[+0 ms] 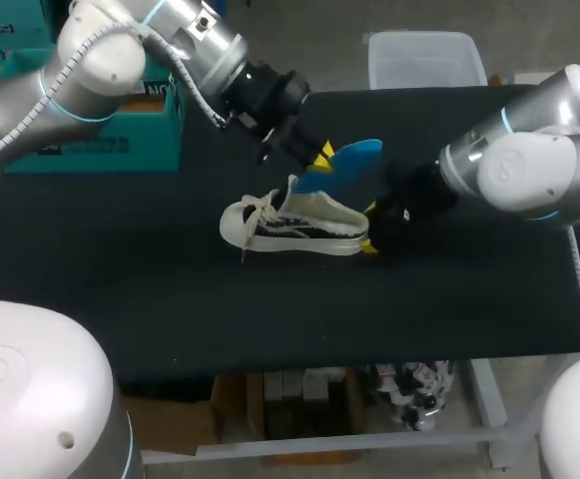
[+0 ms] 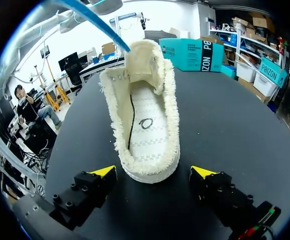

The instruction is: Open the shoe tongue, take the insole out of the shoe, put the insole back into the shoe, and pack the shoe into the shoebox

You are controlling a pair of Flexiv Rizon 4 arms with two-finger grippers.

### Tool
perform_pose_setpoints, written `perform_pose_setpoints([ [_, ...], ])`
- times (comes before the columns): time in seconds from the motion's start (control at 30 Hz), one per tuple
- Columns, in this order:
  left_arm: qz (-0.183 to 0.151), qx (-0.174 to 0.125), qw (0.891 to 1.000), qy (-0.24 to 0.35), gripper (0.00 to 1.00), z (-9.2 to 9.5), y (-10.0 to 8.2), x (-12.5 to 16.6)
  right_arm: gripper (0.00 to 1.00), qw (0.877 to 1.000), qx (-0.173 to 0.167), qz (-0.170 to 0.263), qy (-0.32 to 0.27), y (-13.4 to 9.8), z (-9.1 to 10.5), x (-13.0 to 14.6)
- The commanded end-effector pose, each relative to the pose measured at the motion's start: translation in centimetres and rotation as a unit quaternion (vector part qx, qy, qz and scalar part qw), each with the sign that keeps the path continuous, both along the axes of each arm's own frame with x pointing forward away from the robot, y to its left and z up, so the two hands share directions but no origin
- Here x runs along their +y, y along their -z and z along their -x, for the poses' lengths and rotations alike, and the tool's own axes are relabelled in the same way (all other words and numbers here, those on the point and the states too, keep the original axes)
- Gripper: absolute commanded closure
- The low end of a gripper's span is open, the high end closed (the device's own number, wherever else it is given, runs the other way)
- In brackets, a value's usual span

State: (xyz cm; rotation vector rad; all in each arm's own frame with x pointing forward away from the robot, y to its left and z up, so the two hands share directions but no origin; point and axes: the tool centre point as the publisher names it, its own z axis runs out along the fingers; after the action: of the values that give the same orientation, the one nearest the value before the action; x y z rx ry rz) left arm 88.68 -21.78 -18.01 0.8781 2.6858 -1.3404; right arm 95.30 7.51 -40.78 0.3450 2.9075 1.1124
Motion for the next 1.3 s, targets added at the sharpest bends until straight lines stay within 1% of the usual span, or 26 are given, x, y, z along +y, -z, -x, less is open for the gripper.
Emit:
perform_pose_setpoints([
  [0.03, 0.018, -0.005, 1.000, 0.000, 1.00, 1.2, -1.1, 1.9, 0.00, 1.000, -0.011, 0.027, 0.004, -3.3, 0.7, -1.6],
  [0.17, 0.024, -0.004, 1.000, 0.002, 1.00, 1.5, -1.8, 3.2, 0.00, 0.998, -0.026, 0.056, -0.005, -5.2, 0.0, -2.0],
  [0.27, 0.029, -0.007, 1.000, 0.006, 1.00, 1.7, -2.1, 4.6, 0.00, 0.996, -0.036, 0.081, -0.013, -6.8, -0.9, -2.1],
  [0.4, 0.041, -0.012, 0.999, 0.005, 1.00, 1.6, -2.4, 6.6, 0.00, 0.992, -0.042, 0.115, -0.031, -8.5, -2.3, -1.2],
  [0.47, 0.045, -0.014, 0.999, -0.006, 1.00, 1.5, -2.5, 7.5, 0.00, 0.990, -0.046, 0.125, -0.041, -9.1, -2.9, -0.6],
  [0.53, 0.052, -0.010, 0.999, -0.008, 1.00, 1.3, -2.6, 8.5, 0.00, 0.988, -0.045, 0.140, -0.049, -9.4, -3.6, 0.1],
  [0.67, 0.062, -0.006, 0.998, -0.016, 1.00, 1.2, -3.0, 10.2, 0.00, 0.984, -0.043, 0.162, -0.063, -9.5, -4.9, 1.5],
  [0.73, 0.065, -0.007, 0.998, -0.024, 1.00, 1.2, -3.2, 10.9, 0.00, 0.983, -0.043, 0.166, -0.069, -9.6, -5.5, 2.2],
  [0.9, 0.078, 0.003, 0.996, -0.045, 1.00, 1.0, -3.6, 12.9, 0.00, 0.979, -0.045, 0.184, -0.080, -9.4, -6.1, 4.0],
  [1.03, 0.082, 0.002, 0.994, -0.068, 1.00, 1.0, -3.8, 14.4, 0.00, 0.975, -0.043, 0.198, -0.085, -9.3, -6.0, 5.1],
  [1.13, 0.081, 0.002, 0.993, -0.082, 1.00, 1.1, -3.9, 15.3, 0.00, 0.973, -0.036, 0.210, -0.090, -9.0, -5.5, 5.8],
  [1.3, 0.083, -0.001, 0.991, -0.101, 1.00, 1.7, -3.8, 16.7, 0.00, 0.965, -0.025, 0.245, -0.088, -8.6, -4.8, 7.1],
])
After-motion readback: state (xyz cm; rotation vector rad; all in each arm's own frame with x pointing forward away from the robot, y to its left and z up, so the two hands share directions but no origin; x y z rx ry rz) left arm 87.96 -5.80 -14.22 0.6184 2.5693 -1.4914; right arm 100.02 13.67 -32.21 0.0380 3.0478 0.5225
